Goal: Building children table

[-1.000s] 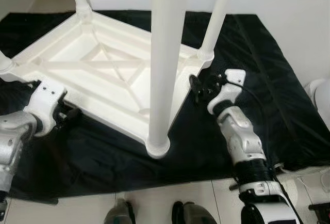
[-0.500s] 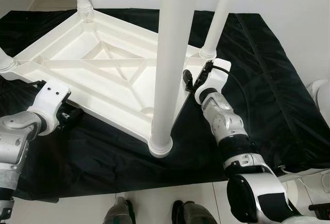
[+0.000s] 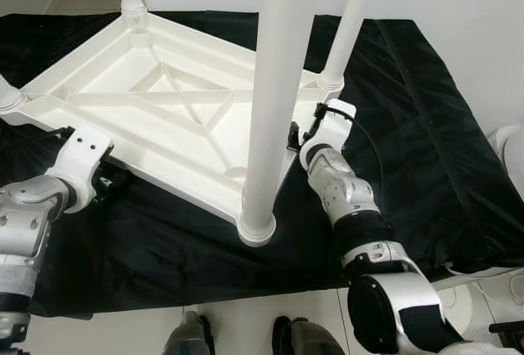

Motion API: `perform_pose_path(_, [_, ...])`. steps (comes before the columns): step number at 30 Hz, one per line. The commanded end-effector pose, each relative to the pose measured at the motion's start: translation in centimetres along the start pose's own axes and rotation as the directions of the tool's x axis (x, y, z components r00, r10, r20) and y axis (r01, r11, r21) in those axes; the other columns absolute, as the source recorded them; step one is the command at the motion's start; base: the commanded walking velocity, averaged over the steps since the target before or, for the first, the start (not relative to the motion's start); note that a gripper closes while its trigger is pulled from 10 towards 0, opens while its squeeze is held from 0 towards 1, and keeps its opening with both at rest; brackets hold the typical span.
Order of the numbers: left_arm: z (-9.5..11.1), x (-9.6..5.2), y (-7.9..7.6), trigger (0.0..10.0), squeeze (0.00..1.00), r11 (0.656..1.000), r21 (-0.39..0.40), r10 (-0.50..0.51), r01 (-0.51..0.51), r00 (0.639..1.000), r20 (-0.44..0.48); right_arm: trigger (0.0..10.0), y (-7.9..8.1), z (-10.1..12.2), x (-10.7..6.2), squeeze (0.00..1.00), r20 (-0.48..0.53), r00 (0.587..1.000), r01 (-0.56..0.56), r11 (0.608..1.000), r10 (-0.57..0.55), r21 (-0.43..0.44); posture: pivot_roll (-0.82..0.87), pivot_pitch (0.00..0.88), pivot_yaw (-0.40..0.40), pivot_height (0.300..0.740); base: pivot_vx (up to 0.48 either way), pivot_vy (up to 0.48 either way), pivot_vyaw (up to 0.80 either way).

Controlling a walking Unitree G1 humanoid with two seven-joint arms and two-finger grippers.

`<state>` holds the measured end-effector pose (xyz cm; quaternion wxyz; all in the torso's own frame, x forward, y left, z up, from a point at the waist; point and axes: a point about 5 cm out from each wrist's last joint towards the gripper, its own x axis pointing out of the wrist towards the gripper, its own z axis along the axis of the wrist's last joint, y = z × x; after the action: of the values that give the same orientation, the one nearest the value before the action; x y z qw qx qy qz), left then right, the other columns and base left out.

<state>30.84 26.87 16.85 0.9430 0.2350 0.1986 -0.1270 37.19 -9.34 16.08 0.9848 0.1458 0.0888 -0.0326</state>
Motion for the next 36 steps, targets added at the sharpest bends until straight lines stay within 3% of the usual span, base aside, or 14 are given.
perform_pose_path(1, [0.2, 0.3, 0.8, 10.0, 0.0, 0.989, 0.013, 0.151, -0.151, 0.989, 0.004, 10.0, -0.4, -0.7, -0.3, 0.0, -0.03, 0.999, 0.025, 1.0, -0.026, -0.016, -0.04, 0.177, -0.019, 0.74, 0.0, 0.0, 0.0])
perform_pose_path(9, [0.5, 0.9, 0.8, 10.0, 0.0, 0.989, 0.024, 0.146, -0.146, 0.989, 0.01, 10.0, -1.6, -1.3, -1.8, 0.0, -0.036, 0.999, 0.033, 0.999, -0.035, -0.043, -0.07, 0.175, -0.011, 0.74, 0.0, 0.0, 0.0])
perform_pose_path(11, [0.7, 1.1, 0.8, 10.0, 0.0, 0.989, 0.031, 0.145, -0.145, 0.989, 0.013, 10.0, -2.5, -1.8, -2.5, 0.0, -0.053, 0.998, 0.04, 0.997, -0.044, -0.068, -0.08, 0.171, -0.007, 0.74, 0.0, 0.0, 0.0])
perform_pose_path(19, [0.8, 1.3, 0.9, 10.0, 0.0, 0.989, 0.036, 0.144, -0.145, 0.989, 0.015, 10.0, -3.2, -2.4, -3.4, 0.0, -0.092, 0.995, 0.036, 0.997, -0.043, -0.075, -0.08, 0.166, -0.006, 0.74, 0.0, 0.0, 0.0])
perform_pose_path(22, [0.8, 1.5, 1.0, 10.0, 0.0, 0.988, 0.041, 0.145, -0.146, 0.989, 0.018, 10.0, -3.9, -2.7, -4.3, 0.0, -0.128, 0.989, 0.062, 0.997, -0.067, -0.045, -0.09, 0.164, -0.007, 0.74, 0.0, 0.0, 0.0])
perform_pose_path(23, [0.9, 1.5, 1.1, 10.0, 0.0, 0.988, 0.046, 0.146, -0.147, 0.989, 0.02, 10.0, -4.6, -2.4, -4.9, 0.0, -0.113, 0.983, 0.143, 0.989, -0.144, -0.024, -0.09, 0.162, -0.005, 0.74, 0.0, 0.0, 0.0])
perform_pose_path(29, [0.9, 1.6, 1.2, 10.0, 0.0, 0.988, 0.055, 0.145, -0.146, 0.989, 0.022, 10.0, -5.9, -2.7, -6.3, 0.0, -0.103, 0.951, 0.287, 0.957, -0.29, -0.044, -0.09, 0.163, -0.005, 0.74, 0.0, 0.0, 0.0])
perform_pose_path(36, [0.9, 1.6, 1.3, 10.0, 0.0, 0.987, 0.062, 0.144, -0.145, 0.989, 0.02, 10.0, -6.4, -3.6, -8.3, 0.0, -0.129, 0.944, 0.297, 0.952, -0.303, -0.069, -0.09, 0.165, 0.003, 0.74, 0.0, 0.0, 0.0])
